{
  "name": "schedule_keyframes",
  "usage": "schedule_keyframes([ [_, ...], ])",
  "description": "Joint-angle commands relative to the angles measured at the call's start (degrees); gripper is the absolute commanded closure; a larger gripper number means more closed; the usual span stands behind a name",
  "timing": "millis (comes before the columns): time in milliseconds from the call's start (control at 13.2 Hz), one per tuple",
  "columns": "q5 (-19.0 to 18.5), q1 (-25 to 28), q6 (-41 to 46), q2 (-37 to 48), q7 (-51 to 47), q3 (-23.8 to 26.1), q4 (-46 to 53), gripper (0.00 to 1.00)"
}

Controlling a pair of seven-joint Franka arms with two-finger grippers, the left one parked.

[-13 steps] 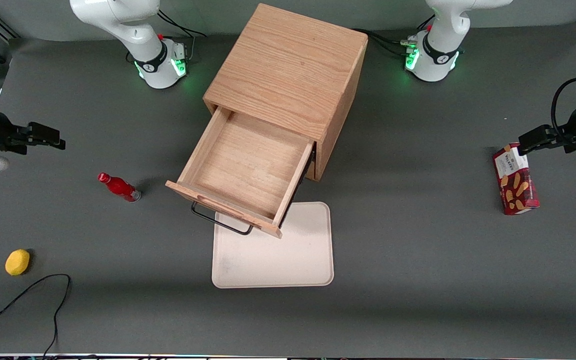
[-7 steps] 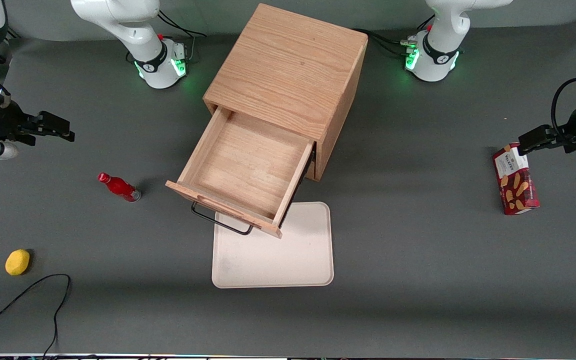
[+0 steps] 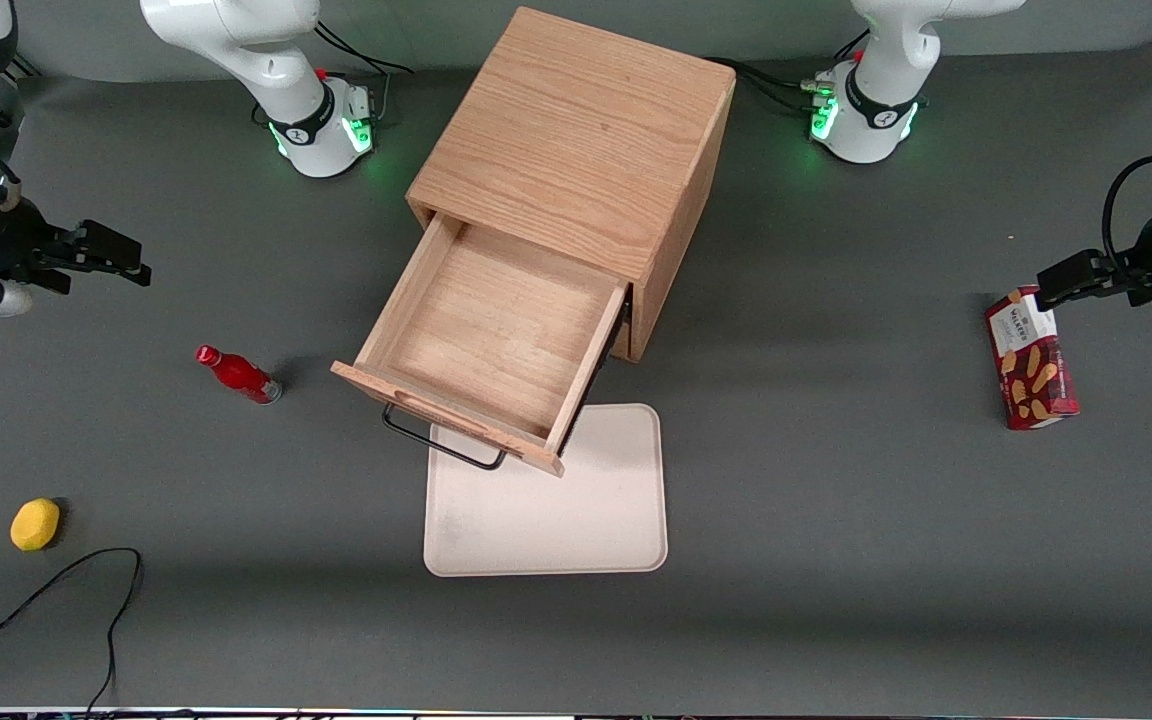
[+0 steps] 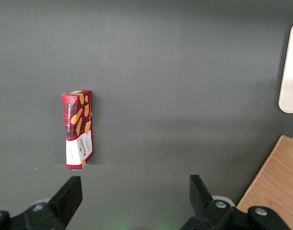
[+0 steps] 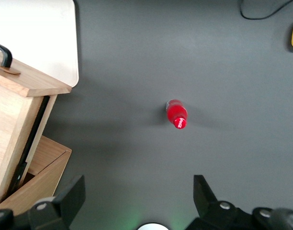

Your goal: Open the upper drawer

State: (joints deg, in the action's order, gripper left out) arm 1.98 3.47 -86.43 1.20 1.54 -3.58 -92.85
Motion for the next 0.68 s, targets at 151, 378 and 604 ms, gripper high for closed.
schedule_keyframes([
  [151, -0.04, -5.11, 1.7, -1.38, -0.67, 3.73, 2.15, 0.0],
  [378, 0.05, -6.8, 1.7, -1.38, -0.66, 4.63, 2.23, 0.0],
  [604, 0.57, -7.68, 1.7, -2.87, -0.75, 4.72, 4.16, 0.0],
])
